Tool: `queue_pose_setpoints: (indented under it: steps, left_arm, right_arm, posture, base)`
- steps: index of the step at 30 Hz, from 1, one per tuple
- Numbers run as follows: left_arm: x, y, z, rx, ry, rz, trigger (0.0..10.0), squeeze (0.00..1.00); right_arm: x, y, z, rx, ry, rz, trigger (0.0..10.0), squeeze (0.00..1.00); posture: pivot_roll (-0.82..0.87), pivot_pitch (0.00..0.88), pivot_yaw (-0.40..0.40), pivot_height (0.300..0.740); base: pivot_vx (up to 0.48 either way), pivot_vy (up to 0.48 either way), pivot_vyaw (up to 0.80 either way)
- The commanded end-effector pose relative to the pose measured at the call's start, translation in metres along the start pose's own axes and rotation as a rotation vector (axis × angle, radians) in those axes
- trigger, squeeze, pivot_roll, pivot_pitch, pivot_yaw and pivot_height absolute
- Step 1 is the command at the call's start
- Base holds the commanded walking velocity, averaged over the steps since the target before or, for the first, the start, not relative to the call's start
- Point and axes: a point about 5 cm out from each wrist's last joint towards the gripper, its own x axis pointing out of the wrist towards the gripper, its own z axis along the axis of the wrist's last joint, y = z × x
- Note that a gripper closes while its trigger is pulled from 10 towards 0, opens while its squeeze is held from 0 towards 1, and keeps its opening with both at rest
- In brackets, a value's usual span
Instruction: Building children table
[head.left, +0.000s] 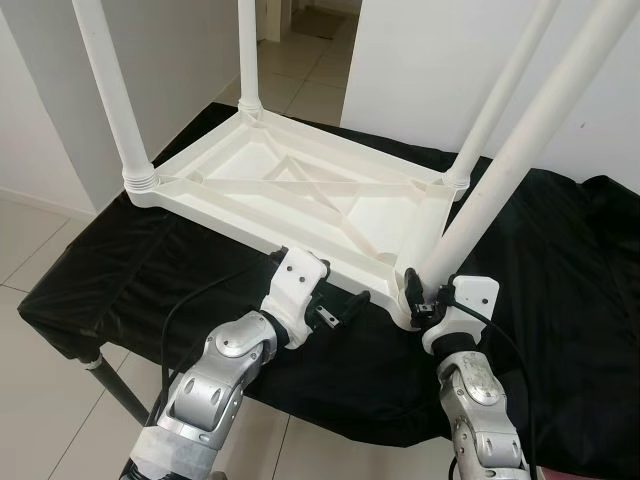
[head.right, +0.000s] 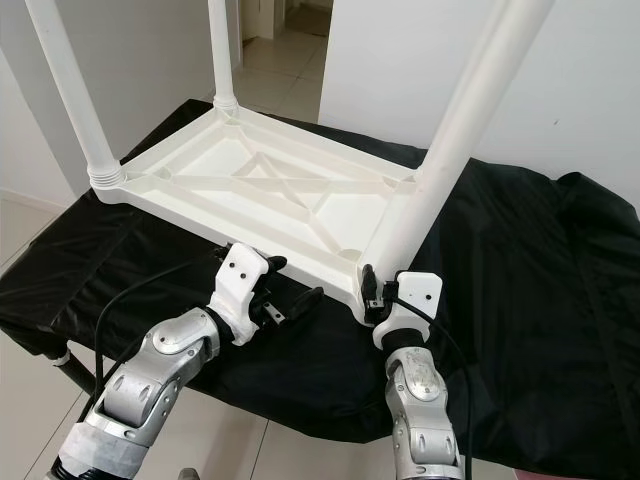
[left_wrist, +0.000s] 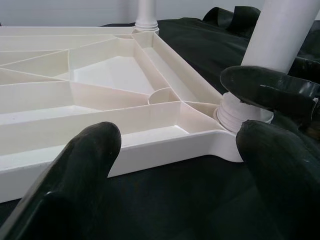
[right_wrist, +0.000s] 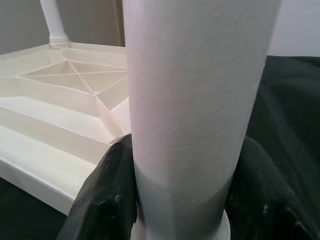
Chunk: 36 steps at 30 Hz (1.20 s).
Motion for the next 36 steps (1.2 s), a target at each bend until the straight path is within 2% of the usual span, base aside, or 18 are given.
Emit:
queue_pose_setpoints:
  steps: [1,5,6,8,9,19,21,22,24,28,29,31,36]
  left_arm:
    - [0.003,-0.002,0.002,-0.001,-0.008,0.003,10.0,0.0]
    - [0.003,-0.002,0.001,0.001,-0.007,0.0,10.0,0.0]
    - [0.002,-0.001,0.001,0.003,-0.003,-0.002,10.0,0.0]
    - [0.002,0.0,0.001,0.004,-0.002,-0.003,10.0,0.0]
    - [0.0,0.0,0.002,0.011,-0.004,-0.006,10.0,0.0]
    - [-0.004,0.005,0.003,0.026,0.002,0.0,10.0,0.0]
    - [-0.007,0.004,0.003,0.037,0.008,-0.015,10.0,0.0]
    - [-0.009,0.004,0.003,0.04,0.012,-0.027,10.0,0.0]
    - [-0.011,0.005,0.003,0.042,0.017,-0.04,10.0,0.0]
    - [-0.013,0.008,0.004,0.069,0.029,-0.071,10.0,0.0]
    - [-0.013,0.008,0.004,0.069,0.029,-0.071,10.0,0.0]
    - [-0.012,0.009,0.006,0.077,0.025,-0.089,10.0,0.0]
    - [-0.006,0.012,0.012,0.091,0.009,-0.104,10.0,0.0]
  right_arm:
    - [-0.002,0.003,-0.001,0.0,0.019,-0.016,10.0,0.0]
    - [-0.001,0.004,0.0,0.006,0.013,-0.002,10.0,0.0]
    - [-0.001,0.004,0.002,0.048,-0.002,0.015,10.0,0.0]
    - [-0.001,0.005,0.003,0.053,-0.011,0.024,10.0,0.0]
    - [-0.001,0.001,0.005,0.064,-0.019,0.037,10.0,1.0]
    - [-0.002,-0.019,0.008,0.032,-0.03,0.093,10.0,1.0]
    - [-0.003,-0.028,0.006,0.026,-0.012,0.154,10.0,1.0]
    - [-0.003,-0.031,0.007,0.022,-0.012,0.201,10.0,0.0]
    - [-0.004,-0.034,0.008,0.018,-0.012,0.252,10.0,0.0]
    - [-0.001,-0.032,0.012,-0.031,0.003,0.451,10.0,0.0]
    - [-0.001,-0.032,0.012,-0.031,0.003,0.451,10.0,0.0]
    - [0.004,-0.032,0.011,-0.049,0.04,0.561,10.0,0.0]
    - [0.013,-0.033,0.007,-0.082,0.097,0.677,10.0,0.0]
  posture:
    - [-0.05,0.0,-0.093,0.74]
    - [-0.05,0.0,-0.09,0.74]
    - [-0.04,0.0,-0.086,0.74]
    - [-0.04,0.0,-0.086,0.74]
    - [-0.03,0.0,-0.088,0.74]
    - [-0.02,0.0,-0.09,0.74]
    - [-0.02,0.0,-0.086,0.74]
    - [-0.02,0.0,-0.081,0.74]
    - [-0.02,0.0,-0.081,0.74]
    - [-0.02,0.0,-0.06,0.74]
    - [-0.02,0.0,-0.06,0.74]
    - [-0.03,0.0,-0.049,0.74]
    - [-0.03,0.0,-0.045,0.74]
  base:
    - [0.0,0.0,0.0]
    - [0.0,0.0,0.0]
    - [0.0,0.0,0.0]
    - [0.0,0.0,0.0]
    - [0.0,0.0,0.0]
    - [0.0,0.0,0.0]
    - [0.0,0.0,0.0]
    - [0.0,0.0,0.0]
    - [0.0,0.0,0.0]
    - [0.0,0.0,0.0]
    - [0.0,0.0,0.0]
    - [0.0,0.0,0.0]
    - [0.0,0.0,0.0]
